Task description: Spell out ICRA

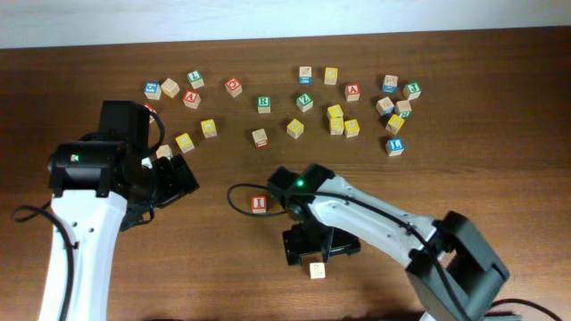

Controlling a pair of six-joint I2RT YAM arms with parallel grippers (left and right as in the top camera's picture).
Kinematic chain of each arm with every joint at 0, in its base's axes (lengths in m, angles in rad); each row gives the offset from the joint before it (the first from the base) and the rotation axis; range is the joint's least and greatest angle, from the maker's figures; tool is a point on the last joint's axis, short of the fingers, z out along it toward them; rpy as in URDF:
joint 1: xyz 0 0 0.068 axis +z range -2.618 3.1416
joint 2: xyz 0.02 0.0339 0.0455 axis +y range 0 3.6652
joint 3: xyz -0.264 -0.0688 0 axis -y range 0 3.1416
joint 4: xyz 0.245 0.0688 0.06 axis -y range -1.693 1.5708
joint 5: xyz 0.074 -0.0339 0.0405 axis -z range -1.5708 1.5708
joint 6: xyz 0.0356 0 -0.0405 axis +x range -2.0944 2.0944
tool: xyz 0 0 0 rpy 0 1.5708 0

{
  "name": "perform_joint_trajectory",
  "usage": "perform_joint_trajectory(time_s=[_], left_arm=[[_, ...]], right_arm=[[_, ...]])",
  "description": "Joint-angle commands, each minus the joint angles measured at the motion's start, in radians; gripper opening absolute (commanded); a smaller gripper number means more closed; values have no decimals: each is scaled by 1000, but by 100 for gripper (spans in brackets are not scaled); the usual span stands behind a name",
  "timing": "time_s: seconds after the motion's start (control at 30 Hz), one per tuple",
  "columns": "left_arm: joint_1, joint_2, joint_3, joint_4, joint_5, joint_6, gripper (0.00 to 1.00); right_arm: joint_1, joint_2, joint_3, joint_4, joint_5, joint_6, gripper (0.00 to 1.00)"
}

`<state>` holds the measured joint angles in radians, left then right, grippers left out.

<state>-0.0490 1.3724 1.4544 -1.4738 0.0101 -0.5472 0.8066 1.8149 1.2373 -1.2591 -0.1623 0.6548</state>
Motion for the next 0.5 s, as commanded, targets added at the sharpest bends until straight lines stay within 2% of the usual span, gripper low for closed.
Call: perform_joint_trajectory(time_s=[0.0, 0.17, 0.27, 0.47], left_arm=[[6, 0, -2, -1, -11, -17, 99], [6, 0, -2, -1, -10, -17, 99], [6, 0, -2, -1, -11, -16, 99], [6, 0, -2, -1, -11, -17, 99]], right_arm=[[11, 6, 6, 26, -78, -51, 99], [43, 6, -34, 63, -119, -63, 89], [54, 3, -71, 74, -118, -16, 93], [58, 4, -137, 161, -127, -10, 93]])
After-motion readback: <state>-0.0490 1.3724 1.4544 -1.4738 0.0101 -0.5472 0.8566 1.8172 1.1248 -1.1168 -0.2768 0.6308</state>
